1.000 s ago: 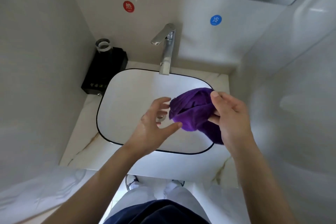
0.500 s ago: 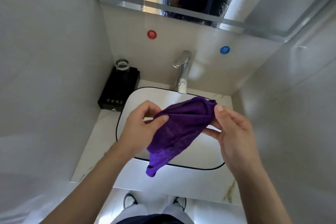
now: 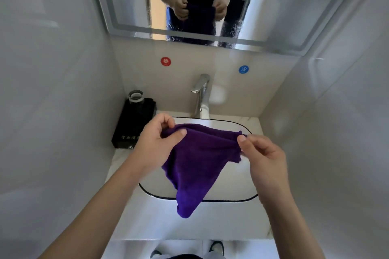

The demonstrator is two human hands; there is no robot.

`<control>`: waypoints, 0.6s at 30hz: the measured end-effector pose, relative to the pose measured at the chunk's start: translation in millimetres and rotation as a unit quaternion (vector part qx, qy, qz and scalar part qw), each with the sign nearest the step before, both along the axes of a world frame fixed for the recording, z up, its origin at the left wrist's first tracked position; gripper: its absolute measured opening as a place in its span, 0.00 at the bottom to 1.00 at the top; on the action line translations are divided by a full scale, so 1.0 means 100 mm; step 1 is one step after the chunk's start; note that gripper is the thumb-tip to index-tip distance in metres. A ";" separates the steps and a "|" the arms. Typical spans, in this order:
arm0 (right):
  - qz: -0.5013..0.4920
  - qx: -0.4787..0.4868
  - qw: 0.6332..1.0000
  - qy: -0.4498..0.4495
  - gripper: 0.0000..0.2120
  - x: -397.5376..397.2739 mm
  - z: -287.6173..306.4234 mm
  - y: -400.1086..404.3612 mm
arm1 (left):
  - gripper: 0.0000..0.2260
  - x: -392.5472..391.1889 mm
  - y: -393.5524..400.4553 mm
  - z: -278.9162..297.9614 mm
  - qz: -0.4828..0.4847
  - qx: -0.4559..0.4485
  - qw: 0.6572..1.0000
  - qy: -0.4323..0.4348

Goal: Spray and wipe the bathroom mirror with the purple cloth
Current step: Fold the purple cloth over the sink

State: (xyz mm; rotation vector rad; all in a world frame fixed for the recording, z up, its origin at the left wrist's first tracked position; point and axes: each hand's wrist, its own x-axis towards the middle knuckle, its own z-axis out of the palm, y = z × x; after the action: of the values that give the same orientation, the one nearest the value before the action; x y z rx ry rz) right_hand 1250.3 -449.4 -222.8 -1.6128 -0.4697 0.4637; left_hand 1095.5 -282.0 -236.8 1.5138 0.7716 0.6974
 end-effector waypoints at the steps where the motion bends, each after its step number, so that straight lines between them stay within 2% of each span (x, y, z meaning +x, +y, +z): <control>1: -0.015 -0.014 1.000 -0.016 0.08 0.01 0.00 -0.01 | 0.09 0.03 0.02 0.04 -0.005 0.022 1.000 0.006; 4: 0.007 -0.002 1.000 -0.011 0.12 0.05 -0.02 -0.05 | 0.08 0.09 0.05 0.21 -0.042 0.111 0.992 0.044; 7: 0.047 0.003 0.999 0.005 0.14 0.08 -0.05 -0.06 | 0.11 0.16 0.06 0.43 -0.082 0.233 0.966 0.080; 10: 0.088 -0.028 0.996 0.020 0.10 0.15 -0.09 -0.09 | 0.08 0.23 0.15 0.61 -0.082 0.301 0.946 0.085; 13: 0.105 -0.069 0.992 0.010 0.15 0.27 -0.10 -0.16 | 0.06 0.29 0.26 0.74 -0.085 0.315 0.939 0.106; 15: 0.099 -0.118 0.987 -0.053 0.20 0.38 -0.08 -0.18 | 0.06 0.32 0.33 0.78 -0.099 0.293 0.942 0.128; 16: 0.104 -0.148 0.979 -0.093 0.19 0.43 -0.06 -0.18 | 0.06 0.34 0.35 0.78 -0.110 0.276 0.945 0.137; 18: 0.125 -0.185 0.963 -0.150 0.10 0.50 0.00 -0.16 | 0.08 0.40 0.34 0.76 -0.134 0.238 0.952 0.141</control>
State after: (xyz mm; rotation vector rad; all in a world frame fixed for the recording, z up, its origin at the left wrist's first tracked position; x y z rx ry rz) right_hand 1300.8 -465.1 -222.6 -2.0090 -0.8618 0.5211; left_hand 1135.2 -247.5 -161.0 2.1473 0.6125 0.4842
